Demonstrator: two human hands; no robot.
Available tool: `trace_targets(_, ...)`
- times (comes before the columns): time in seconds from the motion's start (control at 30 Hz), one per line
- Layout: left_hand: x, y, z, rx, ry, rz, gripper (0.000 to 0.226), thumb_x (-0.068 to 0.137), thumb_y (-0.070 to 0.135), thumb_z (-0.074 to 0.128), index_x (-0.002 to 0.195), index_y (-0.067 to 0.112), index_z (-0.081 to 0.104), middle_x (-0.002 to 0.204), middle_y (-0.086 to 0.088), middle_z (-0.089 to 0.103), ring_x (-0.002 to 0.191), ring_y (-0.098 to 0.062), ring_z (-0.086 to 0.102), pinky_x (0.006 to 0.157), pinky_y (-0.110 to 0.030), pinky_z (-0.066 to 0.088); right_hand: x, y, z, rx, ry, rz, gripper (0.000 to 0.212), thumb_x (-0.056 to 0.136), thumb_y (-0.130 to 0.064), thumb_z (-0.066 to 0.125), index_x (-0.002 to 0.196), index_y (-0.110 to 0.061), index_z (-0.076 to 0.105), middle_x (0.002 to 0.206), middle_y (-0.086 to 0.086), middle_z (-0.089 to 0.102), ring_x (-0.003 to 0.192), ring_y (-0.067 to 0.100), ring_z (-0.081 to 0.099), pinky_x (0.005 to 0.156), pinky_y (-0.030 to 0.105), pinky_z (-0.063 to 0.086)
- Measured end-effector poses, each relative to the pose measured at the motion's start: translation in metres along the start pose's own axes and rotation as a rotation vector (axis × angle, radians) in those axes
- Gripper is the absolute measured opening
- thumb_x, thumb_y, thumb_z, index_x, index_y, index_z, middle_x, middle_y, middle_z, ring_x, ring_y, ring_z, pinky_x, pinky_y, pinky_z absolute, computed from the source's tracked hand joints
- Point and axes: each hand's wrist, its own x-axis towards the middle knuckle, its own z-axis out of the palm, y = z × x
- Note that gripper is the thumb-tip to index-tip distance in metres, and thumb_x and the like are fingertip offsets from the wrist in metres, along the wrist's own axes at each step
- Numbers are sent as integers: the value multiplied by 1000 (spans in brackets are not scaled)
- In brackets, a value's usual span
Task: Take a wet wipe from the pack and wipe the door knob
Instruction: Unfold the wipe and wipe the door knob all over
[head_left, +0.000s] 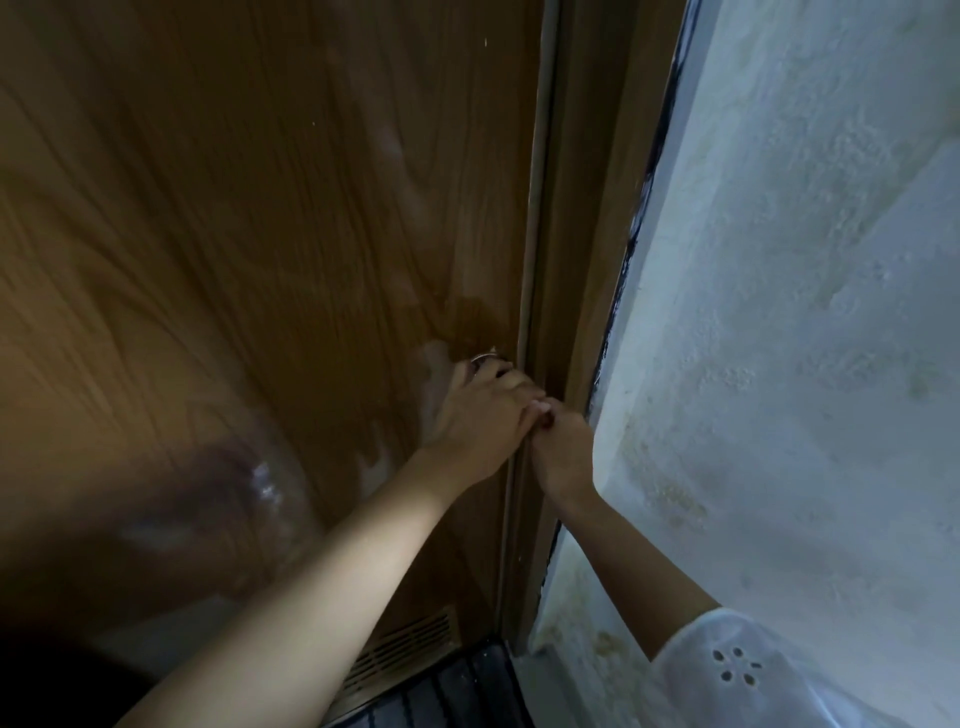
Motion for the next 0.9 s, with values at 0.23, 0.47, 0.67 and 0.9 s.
trace_targets(0.23,-19,-13,-12,-271,219,-143,32,93,32,42,121,30,57,119,6,62,115,-15,48,89,-33,26,5,-19,-9,-63,35,-256,23,90,-14,56,103,2,66,105,19,68,97,29,62,90,29,46)
trace_targets(0.47,-53,-24,5,-614,373,-402,22,79,5,65,98,13,71,95,-6,73,89,-16,65,79,-12,41,3,-22,4,-637,-185,-641,30,87,-25,60,113,-12,65,122,8,65,117,25,54,105,34,39)
trace_targets(0.67,-48,-12,15,-784,473,-480,27,82,6,61,102,23,64,91,8,64,87,0,55,78,2,37,2,-20,-2,-623,37,-696,19,74,-26,75,90,-16,75,97,4,76,95,27,67,90,39,49)
trace_targets(0.9,-25,-10,3,-693,299,-320,28,90,31,48,115,31,61,111,7,67,106,0,47,88,-25,38,6,-14,-7,-145,87,-291,24,89,-24,57,101,-8,70,100,11,73,92,24,64,85,31,49)
